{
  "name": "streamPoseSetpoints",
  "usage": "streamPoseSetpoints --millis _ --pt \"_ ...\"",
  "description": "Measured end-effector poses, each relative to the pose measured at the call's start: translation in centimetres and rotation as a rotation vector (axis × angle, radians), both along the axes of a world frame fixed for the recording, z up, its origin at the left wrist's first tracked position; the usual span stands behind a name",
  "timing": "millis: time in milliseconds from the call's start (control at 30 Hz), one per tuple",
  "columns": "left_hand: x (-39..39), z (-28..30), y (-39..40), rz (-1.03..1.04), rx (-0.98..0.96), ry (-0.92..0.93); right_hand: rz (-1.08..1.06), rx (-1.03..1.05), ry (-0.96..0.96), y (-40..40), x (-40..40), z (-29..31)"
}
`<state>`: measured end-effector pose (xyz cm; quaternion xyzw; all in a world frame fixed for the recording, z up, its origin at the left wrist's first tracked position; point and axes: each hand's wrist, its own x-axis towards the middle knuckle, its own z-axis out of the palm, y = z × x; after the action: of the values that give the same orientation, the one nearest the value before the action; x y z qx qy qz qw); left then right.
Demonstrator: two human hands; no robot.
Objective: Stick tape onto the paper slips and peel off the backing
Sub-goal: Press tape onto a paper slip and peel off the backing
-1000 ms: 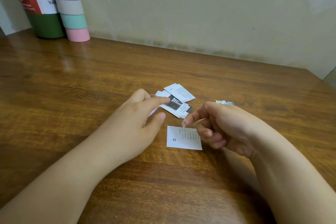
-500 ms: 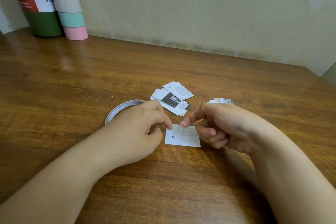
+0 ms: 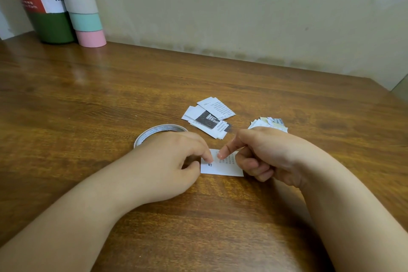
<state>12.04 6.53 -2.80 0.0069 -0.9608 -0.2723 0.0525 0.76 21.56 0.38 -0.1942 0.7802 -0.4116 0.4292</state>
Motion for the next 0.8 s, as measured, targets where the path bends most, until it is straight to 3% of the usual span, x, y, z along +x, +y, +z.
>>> streamPoseSetpoints --millis 300,800 --pt "0.10 0.19 0.12 -0.017 -0.017 0.001 0.020 0.034 0.006 0.02 0.36 0.31" --pt "0.23 0.33 0.12 -0.059 -0.103 -0.038 0.040 0.152 0.230 -0.11 0.68 0.23"
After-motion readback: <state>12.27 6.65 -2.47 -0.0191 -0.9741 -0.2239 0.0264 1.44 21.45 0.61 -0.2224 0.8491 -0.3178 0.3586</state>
